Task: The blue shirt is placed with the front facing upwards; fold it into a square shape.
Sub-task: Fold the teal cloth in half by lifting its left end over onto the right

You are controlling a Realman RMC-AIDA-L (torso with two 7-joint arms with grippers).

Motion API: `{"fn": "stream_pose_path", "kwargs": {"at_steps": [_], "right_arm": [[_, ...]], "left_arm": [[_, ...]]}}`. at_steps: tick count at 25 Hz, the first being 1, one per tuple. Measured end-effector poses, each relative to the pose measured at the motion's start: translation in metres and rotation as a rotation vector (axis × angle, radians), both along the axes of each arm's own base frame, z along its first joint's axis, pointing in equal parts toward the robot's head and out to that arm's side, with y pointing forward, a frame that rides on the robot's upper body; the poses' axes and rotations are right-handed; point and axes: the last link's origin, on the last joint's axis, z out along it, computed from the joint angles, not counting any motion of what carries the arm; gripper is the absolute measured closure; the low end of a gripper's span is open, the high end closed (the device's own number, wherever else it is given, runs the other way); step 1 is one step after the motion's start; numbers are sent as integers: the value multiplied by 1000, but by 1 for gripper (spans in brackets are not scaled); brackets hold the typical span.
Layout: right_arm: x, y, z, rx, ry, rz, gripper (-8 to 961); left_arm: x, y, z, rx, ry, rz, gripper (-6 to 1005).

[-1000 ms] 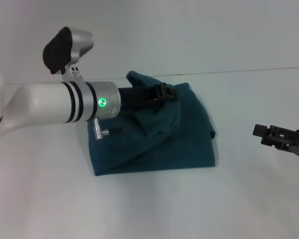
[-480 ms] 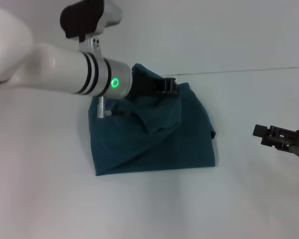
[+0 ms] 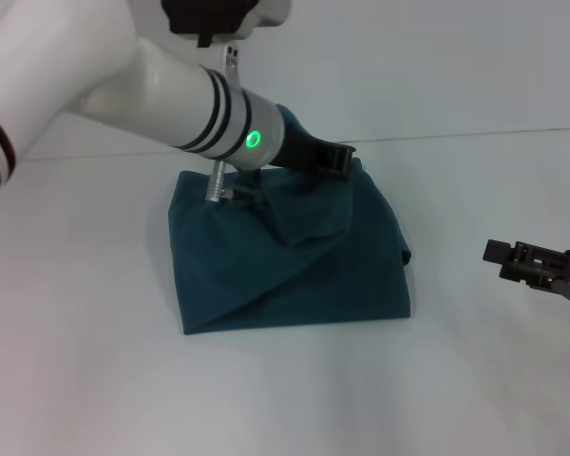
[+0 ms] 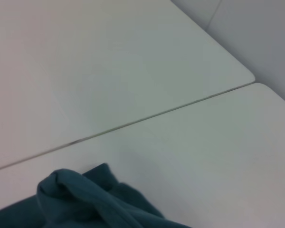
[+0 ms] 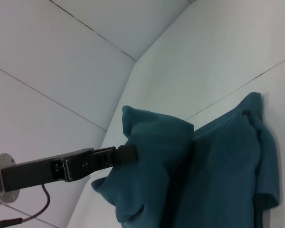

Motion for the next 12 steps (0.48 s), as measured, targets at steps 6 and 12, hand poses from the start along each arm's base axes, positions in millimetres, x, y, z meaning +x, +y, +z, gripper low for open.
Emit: {"fn": "stream_pose_path", "kwargs": {"at_steps": [6, 12], "right_arm": [[0, 0, -1, -3, 4, -4, 97], [0, 1, -1, -2, 4, -8, 98]], "left_arm": [[12, 0, -6, 2, 9, -30, 901], [13, 3, -9, 13, 10, -31, 902]]}}
